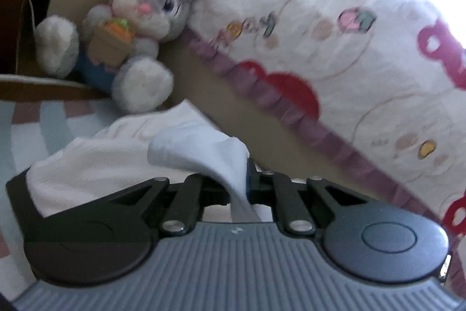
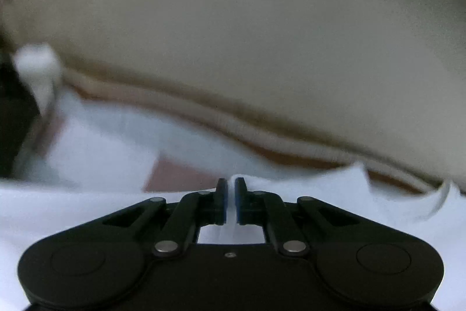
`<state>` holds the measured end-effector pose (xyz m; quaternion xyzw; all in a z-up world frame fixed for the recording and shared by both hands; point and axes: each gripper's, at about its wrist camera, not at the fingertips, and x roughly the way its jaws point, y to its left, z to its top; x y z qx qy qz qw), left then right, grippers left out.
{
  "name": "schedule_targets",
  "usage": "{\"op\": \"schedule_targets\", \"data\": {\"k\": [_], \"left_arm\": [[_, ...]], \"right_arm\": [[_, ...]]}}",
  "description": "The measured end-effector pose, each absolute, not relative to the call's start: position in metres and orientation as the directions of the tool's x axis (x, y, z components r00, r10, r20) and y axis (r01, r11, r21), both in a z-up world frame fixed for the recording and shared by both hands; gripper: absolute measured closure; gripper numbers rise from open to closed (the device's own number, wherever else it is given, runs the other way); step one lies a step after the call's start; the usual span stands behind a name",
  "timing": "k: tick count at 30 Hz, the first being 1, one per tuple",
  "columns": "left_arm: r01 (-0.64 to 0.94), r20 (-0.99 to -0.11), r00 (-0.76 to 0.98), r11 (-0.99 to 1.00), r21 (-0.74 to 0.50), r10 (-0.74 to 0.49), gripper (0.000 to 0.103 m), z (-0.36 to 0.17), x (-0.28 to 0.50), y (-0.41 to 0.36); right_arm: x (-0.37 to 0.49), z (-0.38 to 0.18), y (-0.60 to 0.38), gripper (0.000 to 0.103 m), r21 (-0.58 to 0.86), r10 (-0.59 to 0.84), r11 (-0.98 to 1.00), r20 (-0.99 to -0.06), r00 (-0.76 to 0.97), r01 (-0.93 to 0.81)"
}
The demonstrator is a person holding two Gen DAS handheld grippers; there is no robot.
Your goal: Fold clothes
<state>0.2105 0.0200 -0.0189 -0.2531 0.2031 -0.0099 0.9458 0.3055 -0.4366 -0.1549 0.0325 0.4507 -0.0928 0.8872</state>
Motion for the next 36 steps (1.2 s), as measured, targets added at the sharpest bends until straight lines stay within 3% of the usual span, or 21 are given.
{"op": "schedule_targets", "data": {"k": [7,11,12,13,15,16,19,22,25,26,27,31,36], "left_arm": [[-0.159,-0.427,0.903,0.886,-0.436,-0.048,0.09,-0.036,0.224,0.011],[-0.202,-0.458,0.888,0.857,-0.474,-0.044,0.085,-0.044,0.228,0.022],[-0.218,-0.455,0.89,0.85,-0.48,-0.028,0.083,-0.044,0.227,0.027],[-0.235,-0.452,0.892,0.842,-0.485,-0.012,0.083,-0.044,0.226,0.031],[-0.275,-0.428,0.902,0.831,-0.484,0.049,0.084,-0.042,0.218,0.042],[-0.281,-0.418,0.906,0.831,-0.481,0.064,0.085,-0.04,0.216,0.047],[-0.277,-0.434,0.9,0.836,-0.474,0.052,0.086,-0.034,0.213,0.058],[-0.285,-0.509,0.861,0.853,-0.438,0.026,0.085,-0.026,0.215,0.057],[-0.265,-0.499,0.866,0.872,-0.412,0.028,0.067,-0.012,0.207,0.049],[-0.253,-0.486,0.874,0.875,-0.412,0.024,0.049,-0.008,0.204,0.046],[-0.241,-0.473,0.881,0.879,-0.411,0.02,0.045,-0.003,0.201,0.043],[-0.103,-0.401,0.914,0.917,-0.386,-0.066,0.045,0.018,0.182,0.014],[0.239,-0.331,0.871,0.902,-0.36,-0.363,0.045,0.032,0.151,-0.065]], "right_arm": [[0.296,-0.134,-0.442,0.096,-0.129,-0.188,0.982,-0.671,0.717,0.137],[0.305,-0.142,-0.437,0.092,-0.118,-0.168,0.986,-0.704,0.69,0.119],[0.307,-0.144,-0.436,0.085,-0.115,-0.162,0.987,-0.713,0.682,0.115],[0.31,-0.146,-0.435,0.068,-0.111,-0.156,0.988,-0.722,0.674,0.111],[0.301,-0.13,-0.437,0.043,-0.025,-0.111,0.991,-0.694,0.711,0.131],[0.296,-0.122,-0.439,0.04,0.022,-0.089,0.99,-0.676,0.732,0.14],[0.267,-0.101,-0.435,0.04,0.136,-0.004,0.983,-0.658,0.753,0.124],[0.233,-0.092,-0.43,0.04,0.172,0.043,0.979,-0.698,0.715,0.109],[0.202,-0.107,-0.433,0.04,0.144,0.036,0.982,-0.777,0.628,0.122],[0.19,-0.111,-0.437,0.04,0.145,0.038,0.981,-0.792,0.609,0.128],[0.177,-0.116,-0.443,0.041,0.148,0.041,0.98,-0.806,0.591,0.133],[0.136,-0.12,-0.451,0.041,0.203,0.072,0.965,-0.817,0.572,0.168],[0.095,-0.13,-0.441,0.041,0.232,0.11,0.961,-0.815,0.569,0.147]]}}
